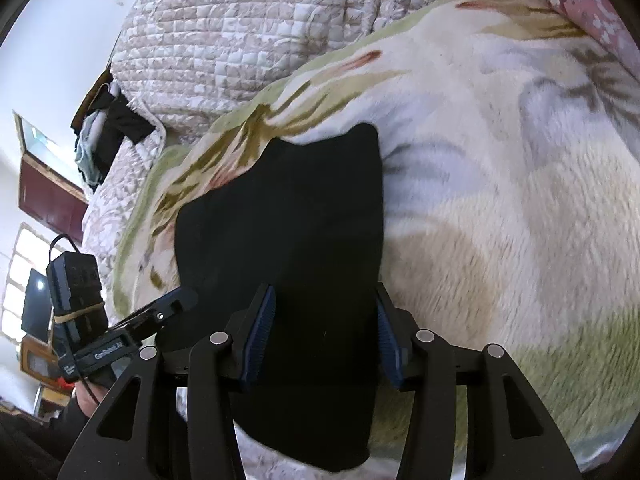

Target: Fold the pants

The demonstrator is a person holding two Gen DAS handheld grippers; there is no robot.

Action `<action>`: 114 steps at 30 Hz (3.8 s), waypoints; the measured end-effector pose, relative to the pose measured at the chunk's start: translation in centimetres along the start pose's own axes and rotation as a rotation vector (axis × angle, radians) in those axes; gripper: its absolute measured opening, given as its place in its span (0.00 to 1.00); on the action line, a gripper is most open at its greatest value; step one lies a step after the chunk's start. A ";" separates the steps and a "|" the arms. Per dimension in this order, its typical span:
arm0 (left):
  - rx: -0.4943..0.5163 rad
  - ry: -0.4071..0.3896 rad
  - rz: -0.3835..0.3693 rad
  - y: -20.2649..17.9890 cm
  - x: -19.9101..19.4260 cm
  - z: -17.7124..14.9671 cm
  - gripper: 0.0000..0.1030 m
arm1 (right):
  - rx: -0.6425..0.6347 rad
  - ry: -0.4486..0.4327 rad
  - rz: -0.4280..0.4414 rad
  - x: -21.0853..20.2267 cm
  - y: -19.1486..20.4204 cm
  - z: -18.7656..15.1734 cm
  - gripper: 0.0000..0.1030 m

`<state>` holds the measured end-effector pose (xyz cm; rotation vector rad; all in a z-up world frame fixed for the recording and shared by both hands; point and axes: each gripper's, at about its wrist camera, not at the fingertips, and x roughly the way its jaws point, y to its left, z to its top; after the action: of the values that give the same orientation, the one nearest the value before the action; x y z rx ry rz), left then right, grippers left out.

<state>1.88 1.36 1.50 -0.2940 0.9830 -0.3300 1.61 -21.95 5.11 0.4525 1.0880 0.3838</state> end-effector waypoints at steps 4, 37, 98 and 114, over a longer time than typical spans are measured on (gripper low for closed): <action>0.010 -0.007 0.012 -0.2 -0.3 -0.6 0.59 | -0.012 0.013 -0.011 0.4 0.2 -0.3 0.45; 0.122 -0.162 0.128 2.5 0.8 13.8 0.30 | -0.209 -0.124 -0.081 4.7 6.1 13.5 0.27; 0.093 -0.043 0.300 1.5 0.5 1.0 0.36 | -0.409 -0.018 -0.341 6.3 7.7 -0.1 0.62; 0.102 -0.042 0.303 1.3 0.5 1.0 0.40 | -0.410 -0.017 -0.339 6.3 7.7 -0.2 0.64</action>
<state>3.13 2.45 1.12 -0.0569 0.9499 -0.0970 3.51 -12.16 4.36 -0.0931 1.0150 0.2908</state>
